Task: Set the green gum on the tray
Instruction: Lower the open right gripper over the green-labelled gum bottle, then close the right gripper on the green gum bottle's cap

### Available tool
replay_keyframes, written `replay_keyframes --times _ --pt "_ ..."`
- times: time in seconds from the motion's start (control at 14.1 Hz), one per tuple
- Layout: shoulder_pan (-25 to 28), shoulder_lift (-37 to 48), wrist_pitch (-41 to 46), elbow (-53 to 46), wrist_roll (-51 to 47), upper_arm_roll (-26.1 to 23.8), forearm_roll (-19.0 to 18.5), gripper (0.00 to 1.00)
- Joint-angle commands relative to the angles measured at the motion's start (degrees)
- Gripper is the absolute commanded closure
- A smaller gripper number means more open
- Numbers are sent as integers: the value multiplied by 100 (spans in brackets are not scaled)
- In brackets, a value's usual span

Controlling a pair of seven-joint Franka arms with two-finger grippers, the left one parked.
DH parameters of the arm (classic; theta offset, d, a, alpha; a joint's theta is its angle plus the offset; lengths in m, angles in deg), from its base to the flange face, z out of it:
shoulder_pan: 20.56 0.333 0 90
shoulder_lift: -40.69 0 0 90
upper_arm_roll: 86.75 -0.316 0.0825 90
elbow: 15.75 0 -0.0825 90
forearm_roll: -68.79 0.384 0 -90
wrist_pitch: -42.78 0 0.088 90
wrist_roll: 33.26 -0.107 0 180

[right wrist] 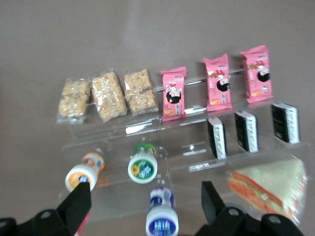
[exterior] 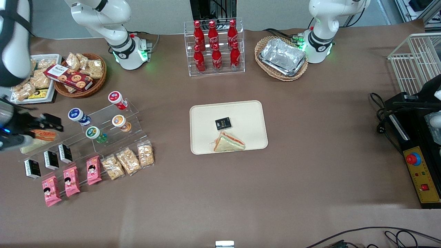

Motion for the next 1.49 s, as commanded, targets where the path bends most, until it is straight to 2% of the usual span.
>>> replay_keyframes --times 0.0,0.21,0.5,0.71,1.13,1.2,1.27,1.42 --pt "12 236 -1415 1445 150 -6 72 0" --pt "3 429 -2708 2641 168 -6 72 0" --pt "-14 482 -3624 3539 220 -6 72 0" --pt "-23 587 -3880 3935 238 2 72 0" --pt "-14 605 -3907 4060 229 3 89 1" --pt "-14 588 -3916 4060 229 3 89 8" --pt "-14 562 -3994 4060 238 11 80 24" --pt "-5 491 -4109 4060 238 11 80 45"
